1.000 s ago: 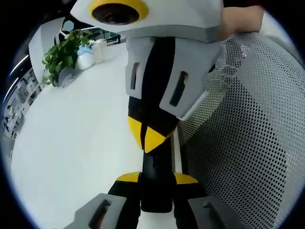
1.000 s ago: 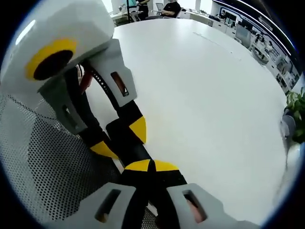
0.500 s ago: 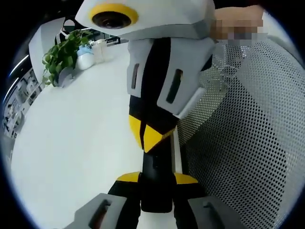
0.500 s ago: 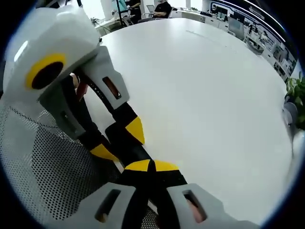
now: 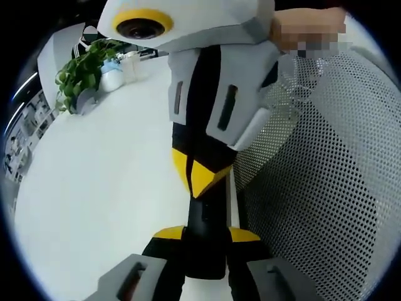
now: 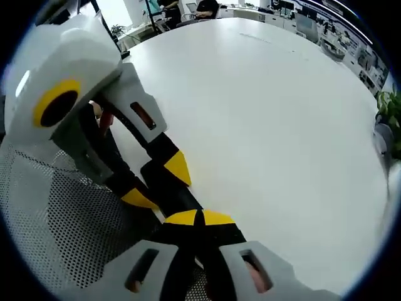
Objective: Press the specified remote control buttons in sequence, fully releasing each button before pressing the next.
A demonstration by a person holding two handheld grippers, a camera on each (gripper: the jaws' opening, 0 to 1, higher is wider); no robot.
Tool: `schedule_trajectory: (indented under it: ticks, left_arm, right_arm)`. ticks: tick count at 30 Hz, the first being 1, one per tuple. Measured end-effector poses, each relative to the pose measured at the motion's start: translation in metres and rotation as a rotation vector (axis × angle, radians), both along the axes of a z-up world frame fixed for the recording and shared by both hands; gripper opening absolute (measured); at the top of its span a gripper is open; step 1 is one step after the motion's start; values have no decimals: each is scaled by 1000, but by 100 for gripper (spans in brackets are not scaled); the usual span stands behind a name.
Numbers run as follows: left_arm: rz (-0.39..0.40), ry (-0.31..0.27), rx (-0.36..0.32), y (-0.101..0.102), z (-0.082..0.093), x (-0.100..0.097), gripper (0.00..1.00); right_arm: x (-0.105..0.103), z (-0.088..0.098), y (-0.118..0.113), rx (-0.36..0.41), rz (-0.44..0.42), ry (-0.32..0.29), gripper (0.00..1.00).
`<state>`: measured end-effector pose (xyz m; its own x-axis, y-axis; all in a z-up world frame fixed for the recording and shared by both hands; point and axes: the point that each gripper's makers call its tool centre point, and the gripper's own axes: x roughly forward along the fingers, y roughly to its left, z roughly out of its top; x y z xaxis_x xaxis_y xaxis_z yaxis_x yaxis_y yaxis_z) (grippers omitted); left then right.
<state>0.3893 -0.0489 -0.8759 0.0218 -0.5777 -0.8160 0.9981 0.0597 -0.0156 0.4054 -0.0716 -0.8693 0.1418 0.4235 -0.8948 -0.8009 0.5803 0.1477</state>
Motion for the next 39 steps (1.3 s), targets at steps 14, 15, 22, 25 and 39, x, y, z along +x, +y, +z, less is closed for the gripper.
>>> schedule_trajectory:
  ticks: [14, 15, 22, 25, 39]
  left_arm:
    - [-2, 0, 1, -1, 0, 0, 24]
    - [-2, 0, 1, -1, 0, 0, 24]
    - [-4, -1, 1, -1, 1, -1, 24]
    - [-4, -1, 1, -1, 0, 0, 24]
    - [-1, 1, -2, -1, 0, 0, 24]
  right_arm:
    - [-6, 2, -1, -18, 43, -3, 0]
    - [-7, 2, -1, -17, 46, -1, 0]
    - [-9, 3, 0, -23, 64, -6, 0]
    - [-9, 2, -1, -27, 71, -10, 0]
    - [-19, 3, 4, -41, 151, -11, 0]
